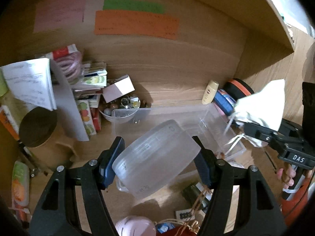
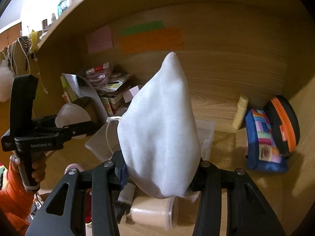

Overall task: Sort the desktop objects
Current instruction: 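Carry the jar and cloth bag over the clear plastic box with both tools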

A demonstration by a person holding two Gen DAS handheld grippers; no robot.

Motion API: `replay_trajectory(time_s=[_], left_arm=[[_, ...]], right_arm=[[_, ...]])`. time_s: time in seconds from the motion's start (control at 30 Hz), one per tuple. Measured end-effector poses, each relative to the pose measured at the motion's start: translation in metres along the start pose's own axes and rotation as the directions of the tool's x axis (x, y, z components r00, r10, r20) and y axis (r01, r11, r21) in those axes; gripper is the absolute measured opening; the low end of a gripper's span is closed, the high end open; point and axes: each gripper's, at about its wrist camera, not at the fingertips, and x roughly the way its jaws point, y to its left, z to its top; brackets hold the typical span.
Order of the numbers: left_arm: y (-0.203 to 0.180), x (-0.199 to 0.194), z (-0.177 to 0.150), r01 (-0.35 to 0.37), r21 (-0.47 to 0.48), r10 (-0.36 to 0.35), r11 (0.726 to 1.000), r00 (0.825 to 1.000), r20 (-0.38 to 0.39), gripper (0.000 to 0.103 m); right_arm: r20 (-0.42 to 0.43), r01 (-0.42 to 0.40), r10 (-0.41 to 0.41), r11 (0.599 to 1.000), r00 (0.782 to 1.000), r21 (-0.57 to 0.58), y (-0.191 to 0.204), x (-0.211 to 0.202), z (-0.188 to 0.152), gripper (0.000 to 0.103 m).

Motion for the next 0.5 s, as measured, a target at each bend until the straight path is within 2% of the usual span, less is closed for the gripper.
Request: replay_trajectory(time_s=[0.5], left_arm=[[0.002,0.068,0.001,0.008,0.015,-0.006,1.000,0.991,-0.134,0.067]], right_arm=[[-0.162,-0.021,0.017,1.000,0.987,-0.020,-0.011,0.078,-0.003,0.041]])
